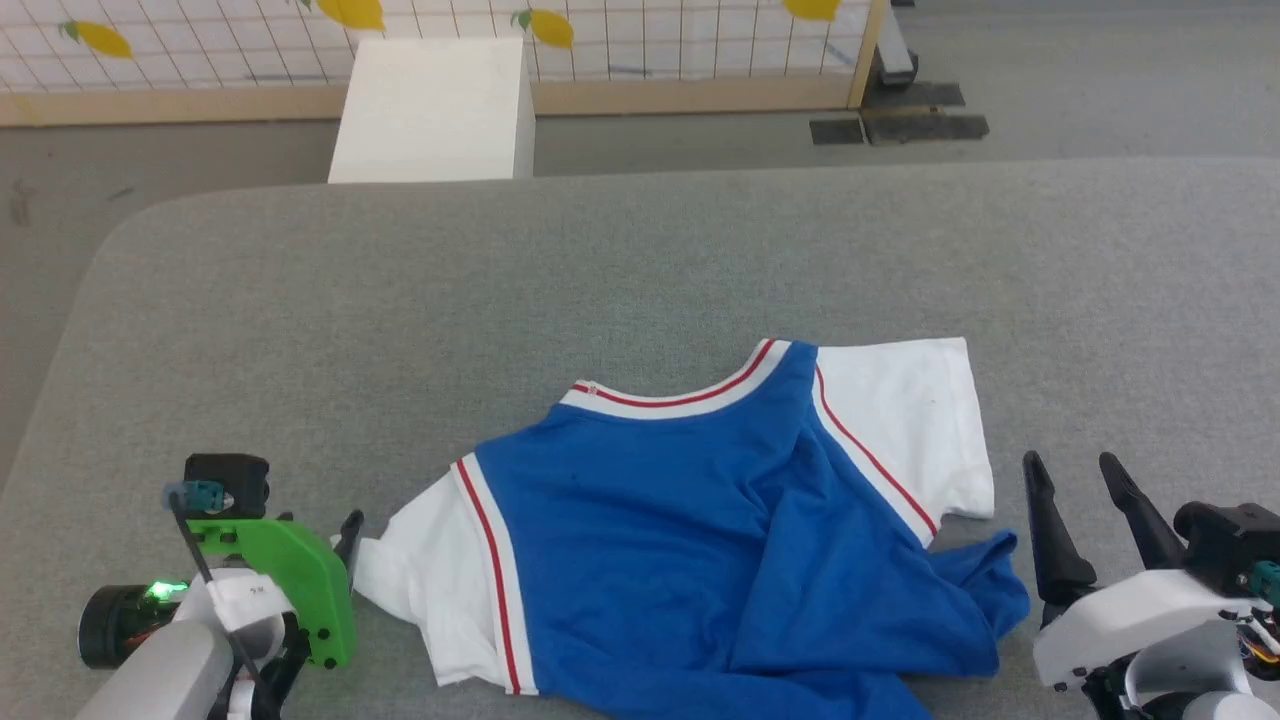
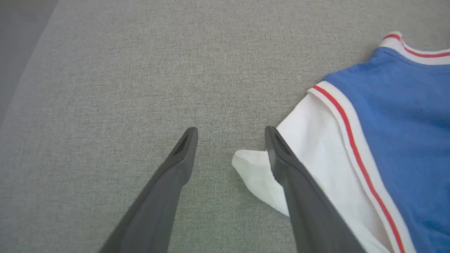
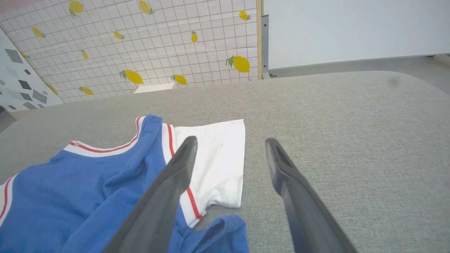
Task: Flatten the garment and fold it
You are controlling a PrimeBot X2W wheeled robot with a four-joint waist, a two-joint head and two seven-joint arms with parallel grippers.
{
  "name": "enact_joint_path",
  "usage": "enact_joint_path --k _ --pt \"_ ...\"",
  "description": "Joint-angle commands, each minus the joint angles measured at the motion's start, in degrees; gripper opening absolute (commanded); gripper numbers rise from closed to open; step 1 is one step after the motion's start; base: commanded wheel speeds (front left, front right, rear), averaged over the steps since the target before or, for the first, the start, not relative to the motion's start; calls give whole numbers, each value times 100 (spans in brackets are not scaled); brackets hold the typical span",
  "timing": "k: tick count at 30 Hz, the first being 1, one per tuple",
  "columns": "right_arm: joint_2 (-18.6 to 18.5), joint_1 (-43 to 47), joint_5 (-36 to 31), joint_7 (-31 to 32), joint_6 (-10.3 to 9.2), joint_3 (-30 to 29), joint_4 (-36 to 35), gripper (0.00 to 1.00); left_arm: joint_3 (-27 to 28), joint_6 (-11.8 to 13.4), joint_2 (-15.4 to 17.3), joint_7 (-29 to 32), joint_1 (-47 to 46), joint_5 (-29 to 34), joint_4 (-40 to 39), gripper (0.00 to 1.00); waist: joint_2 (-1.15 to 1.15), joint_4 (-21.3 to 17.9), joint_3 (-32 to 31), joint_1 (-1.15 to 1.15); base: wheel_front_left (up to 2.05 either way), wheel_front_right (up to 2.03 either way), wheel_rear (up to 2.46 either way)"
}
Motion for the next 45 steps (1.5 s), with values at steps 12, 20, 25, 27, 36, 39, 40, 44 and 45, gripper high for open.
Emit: enact_joint_path --k 12,20,25,27,36,39,40,44,45 --pt "11 -295 48 -144 -9 -10 124 100 -706 76 169 2056 -140 -177 291 0 32 -253 428 0 0 0 0" --pt "11 -425 -57 -149 -9 -21 165 100 -639 179 306 1721 -158 24 -46 0 32 -211 370 0 0 0 0" --pt "-33 -925 -560 0 -9 -106 234 100 53 597 186 349 19 45 -376 0 32 -102 328 0 0 0 0" --pt "-192 -1426 -733 278 -9 -161 540 100 286 727 64 -249 214 37 -584 0 32 18 369 0 0 0 0" --pt "-661 -2802 -775 1301 -9 -221 2324 100 307 755 -189 -654 365 2 -754 0 32 351 646 0 0 0 0" --pt "-825 -3243 -744 1699 -9 -110 2932 100 277 728 -234 -679 309 10 -778 0 32 452 786 0 0 0 0" --pt "-892 -3406 -719 1847 -9 -35 3125 100 272 715 -246 -679 275 7 -782 0 32 491 846 0 0 0 0" --pt "-1090 -3945 -523 2371 -9 272 3688 100 245 690 -291 -686 162 19 -801 0 32 599 1058 0 0 0 0" --pt "-1121 -4034 -466 2503 -9 373 3780 100 234 691 -300 -686 141 29 -807 0 32 619 1097 0 0 0 0"
